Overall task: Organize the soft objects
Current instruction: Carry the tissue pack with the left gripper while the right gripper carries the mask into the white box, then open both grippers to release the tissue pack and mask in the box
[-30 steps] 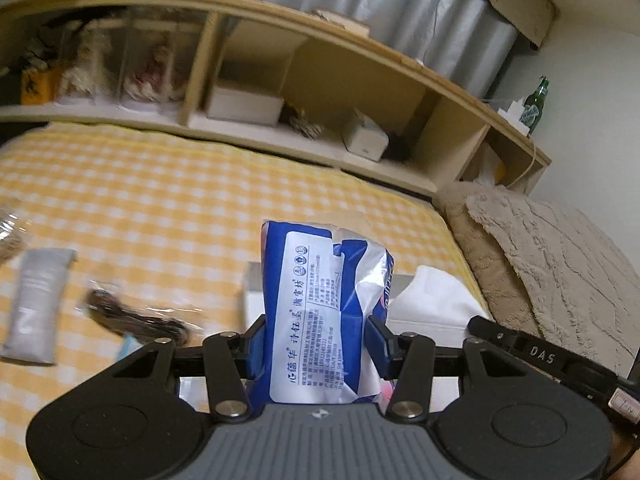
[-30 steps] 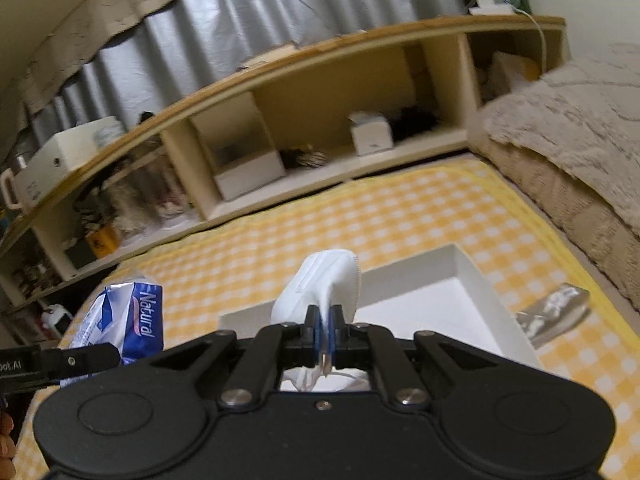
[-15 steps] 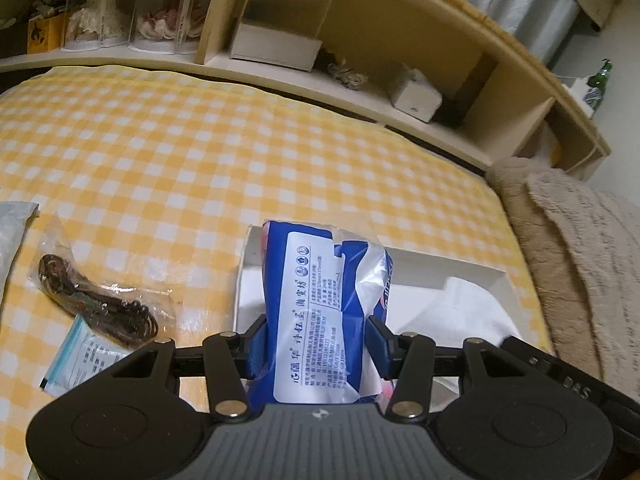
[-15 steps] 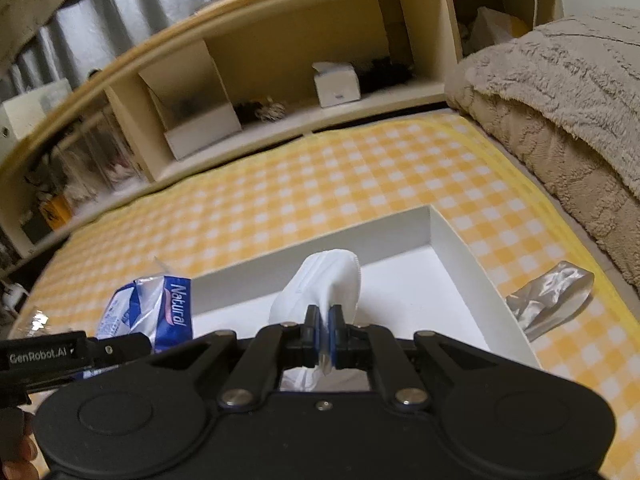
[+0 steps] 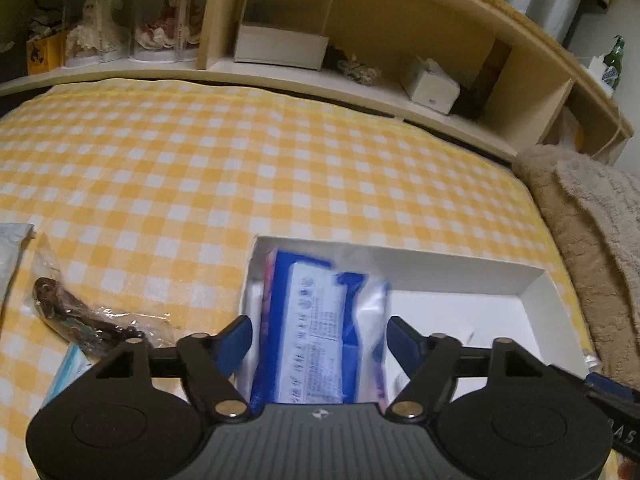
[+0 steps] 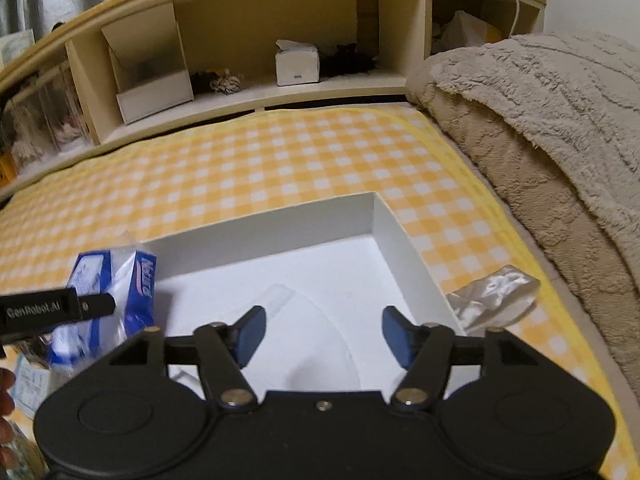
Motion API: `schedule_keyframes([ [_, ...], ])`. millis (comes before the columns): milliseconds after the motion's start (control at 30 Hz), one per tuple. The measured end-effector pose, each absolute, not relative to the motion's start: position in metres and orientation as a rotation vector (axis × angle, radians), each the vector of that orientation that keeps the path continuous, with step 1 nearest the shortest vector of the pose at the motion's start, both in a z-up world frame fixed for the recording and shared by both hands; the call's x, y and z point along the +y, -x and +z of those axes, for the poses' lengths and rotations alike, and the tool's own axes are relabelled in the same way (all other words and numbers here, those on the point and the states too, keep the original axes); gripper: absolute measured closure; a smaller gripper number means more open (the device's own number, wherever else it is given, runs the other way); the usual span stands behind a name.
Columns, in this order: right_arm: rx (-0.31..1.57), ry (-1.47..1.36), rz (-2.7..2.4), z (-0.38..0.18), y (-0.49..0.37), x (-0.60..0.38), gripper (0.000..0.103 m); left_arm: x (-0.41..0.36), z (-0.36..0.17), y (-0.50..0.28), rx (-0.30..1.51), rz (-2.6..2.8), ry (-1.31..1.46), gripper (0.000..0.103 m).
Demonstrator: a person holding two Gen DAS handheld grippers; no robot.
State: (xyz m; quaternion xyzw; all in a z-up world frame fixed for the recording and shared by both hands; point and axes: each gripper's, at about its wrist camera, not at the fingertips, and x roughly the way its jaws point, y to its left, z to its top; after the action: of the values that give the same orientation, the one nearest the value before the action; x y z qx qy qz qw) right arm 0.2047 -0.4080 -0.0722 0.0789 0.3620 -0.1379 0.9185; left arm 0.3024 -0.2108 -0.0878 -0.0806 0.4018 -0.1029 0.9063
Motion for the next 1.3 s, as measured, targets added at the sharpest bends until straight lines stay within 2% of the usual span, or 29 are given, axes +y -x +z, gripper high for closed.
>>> schedule_keyframes([
  [133,0.749,-0.143,-0.285,-0.07,-0.201,-0.406,0.025,-0.207,-0.084,-0.3,0.824,-0.236,0.179,0.013],
  [633,0.732,-0.143,-0.31,-0.057,-0.181,-0.407,0.011,-0.201,-0.057,-0.272,0.797,-0.276,0.086,0.002],
  [967,0.683,-0.139,-0.309,-0.034,-0.154,-0.392,0.004,-0.184,-0.034,-0.245,0.761,-0.283,0.053,0.0],
  [1300,0.671,-0.114,-0.304,-0.017,-0.13,-0.374,0.003,-0.162,-0.02,-0.22,0.753,-0.28,0.048,0.0],
])
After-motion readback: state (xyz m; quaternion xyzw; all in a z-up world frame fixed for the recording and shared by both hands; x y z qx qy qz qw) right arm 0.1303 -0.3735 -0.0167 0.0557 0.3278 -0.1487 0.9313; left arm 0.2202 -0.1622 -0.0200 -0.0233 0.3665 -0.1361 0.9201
